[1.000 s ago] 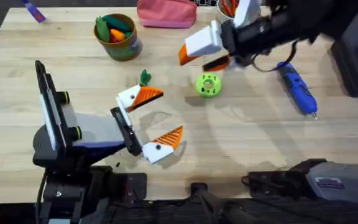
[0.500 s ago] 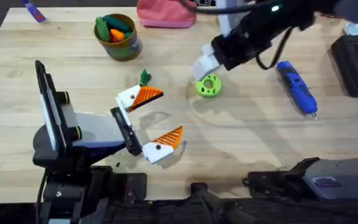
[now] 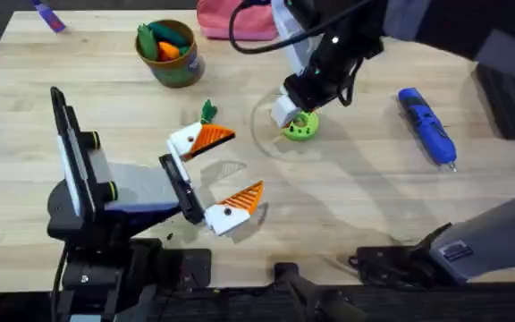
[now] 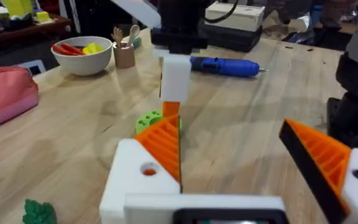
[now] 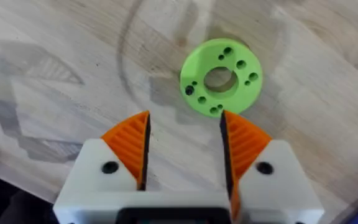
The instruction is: Pick up the gripper from the table and insert it into the empty holder that is missing its gripper. Then pick up a screw, insert it into the mounting hole, and use the screwdriver to tighten it. Finally, clean up the table by picking up the vegetable and placing it into the bucket.
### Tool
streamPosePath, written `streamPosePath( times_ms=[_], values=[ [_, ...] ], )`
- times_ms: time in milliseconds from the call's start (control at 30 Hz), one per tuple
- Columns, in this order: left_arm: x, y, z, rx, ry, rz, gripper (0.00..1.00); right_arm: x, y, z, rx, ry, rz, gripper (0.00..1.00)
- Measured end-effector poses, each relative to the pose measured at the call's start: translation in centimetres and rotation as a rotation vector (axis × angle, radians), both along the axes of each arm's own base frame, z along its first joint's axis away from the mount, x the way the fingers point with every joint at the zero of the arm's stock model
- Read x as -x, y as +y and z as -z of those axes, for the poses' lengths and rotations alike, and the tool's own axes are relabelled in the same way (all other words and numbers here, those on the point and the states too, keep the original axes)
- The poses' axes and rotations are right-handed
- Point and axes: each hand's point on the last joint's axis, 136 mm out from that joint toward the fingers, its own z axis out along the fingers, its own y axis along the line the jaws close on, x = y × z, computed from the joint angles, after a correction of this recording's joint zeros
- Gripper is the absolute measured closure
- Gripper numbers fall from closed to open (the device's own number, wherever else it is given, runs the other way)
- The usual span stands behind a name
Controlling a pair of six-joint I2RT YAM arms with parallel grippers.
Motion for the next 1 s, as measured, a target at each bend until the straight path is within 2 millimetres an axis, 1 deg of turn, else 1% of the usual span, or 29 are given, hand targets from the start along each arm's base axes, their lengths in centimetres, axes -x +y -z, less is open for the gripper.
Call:
streamPosePath(
  times_ms=[133,233,533,800,1000],
  values=[
    [0.0,0.0,0.0,0.0,0.0,0.0,0.015,0.1,0.3,0.8,0.012,0.019,-0.01,0.447],
    [0.0,0.0,0.0,0.0,0.0,0.0,0.016,0.2,0.4,1.5,0.022,0.034,-0.013,0.519],
    [0.0,0.0,0.0,0.0,0.0,0.0,0.015,0.1,0.4,3.6,0.051,0.08,-0.013,0.581],
    [0.0,0.0,0.0,0.0,0.0,0.0,0.015,0.0,0.6,4.1,0.054,0.084,-0.014,0.619],
    [0.0,0.0,0.0,0.0,0.0,0.0,0.015,0.1,0.5,5.5,0.075,0.116,-0.015,0.636]
  ],
)
